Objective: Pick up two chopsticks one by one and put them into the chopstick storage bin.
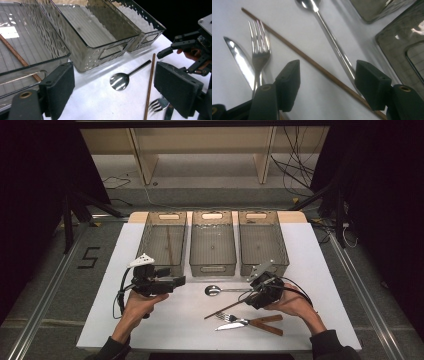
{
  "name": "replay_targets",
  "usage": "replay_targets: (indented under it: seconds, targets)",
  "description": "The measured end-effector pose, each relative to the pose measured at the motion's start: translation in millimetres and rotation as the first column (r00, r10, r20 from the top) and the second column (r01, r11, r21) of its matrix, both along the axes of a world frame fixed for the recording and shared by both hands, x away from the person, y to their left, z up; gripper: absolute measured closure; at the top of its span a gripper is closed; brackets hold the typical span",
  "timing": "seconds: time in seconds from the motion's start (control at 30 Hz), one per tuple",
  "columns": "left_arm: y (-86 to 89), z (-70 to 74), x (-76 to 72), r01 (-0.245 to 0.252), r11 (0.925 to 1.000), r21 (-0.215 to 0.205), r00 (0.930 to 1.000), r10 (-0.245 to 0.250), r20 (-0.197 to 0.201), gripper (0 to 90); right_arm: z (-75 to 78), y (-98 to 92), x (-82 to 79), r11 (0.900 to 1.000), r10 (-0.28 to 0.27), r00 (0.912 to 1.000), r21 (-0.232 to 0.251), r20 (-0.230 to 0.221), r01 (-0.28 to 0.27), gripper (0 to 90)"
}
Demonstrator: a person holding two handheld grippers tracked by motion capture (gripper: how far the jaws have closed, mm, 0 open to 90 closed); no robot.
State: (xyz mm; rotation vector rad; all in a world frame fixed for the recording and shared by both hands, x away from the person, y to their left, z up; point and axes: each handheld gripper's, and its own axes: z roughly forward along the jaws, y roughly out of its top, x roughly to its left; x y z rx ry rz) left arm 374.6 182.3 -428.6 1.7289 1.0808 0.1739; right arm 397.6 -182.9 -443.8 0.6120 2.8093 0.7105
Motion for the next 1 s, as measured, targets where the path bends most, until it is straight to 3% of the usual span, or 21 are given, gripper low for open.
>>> replay_targets:
  seconds: [0.13, 0.37, 0.7, 0.73, 0.8, 1.0]
  targets:
    - [0.5, -2.0, -1.2, -0.002, 1.0000, 0.002, 1.0000, 0.002, -0.003, 16.7, -3.1, 5.5, 2.8, 0.997, 0.057, 0.9984, -0.058, -0.004, -0.057, 42.9]
    - [-1.6, -3.3, -6.7, 0.009, 1.0000, -0.002, 0.9999, -0.009, 0.006, 16.5, -10.2, 16.8, 10.3, 0.978, 0.141, 0.9900, -0.151, -0.015, -0.141, 50.1]
    - [-3.8, -5.3, -11.8, 0.020, 0.9996, 0.020, 0.9997, -0.020, 0.016, 16.4, -15.3, 23.8, 16.7, 0.952, 0.201, 0.9782, -0.227, -0.052, -0.208, 59.3]
    - [-4.0, -5.8, -11.6, 0.018, 0.9997, 0.017, 0.9997, -0.018, 0.014, 16.4, -15.7, 24.7, 16.6, 0.953, 0.195, 0.9788, -0.226, -0.062, -0.204, 59.8]
    - [-4.0, -6.4, -11.4, 0.018, 0.9997, 0.016, 0.9998, -0.018, 0.011, 16.4, -17.2, 25.8, 17.9, 0.943, 0.215, 0.9742, -0.244, -0.068, -0.225, 60.0]
    - [-4.3, -6.9, -11.3, 0.023, 0.9996, 0.019, 0.9997, -0.023, 0.009, 16.5, -16.6, 29.3, 24.5, 0.935, 0.224, 0.9675, -0.253, -0.118, -0.247, 63.5]
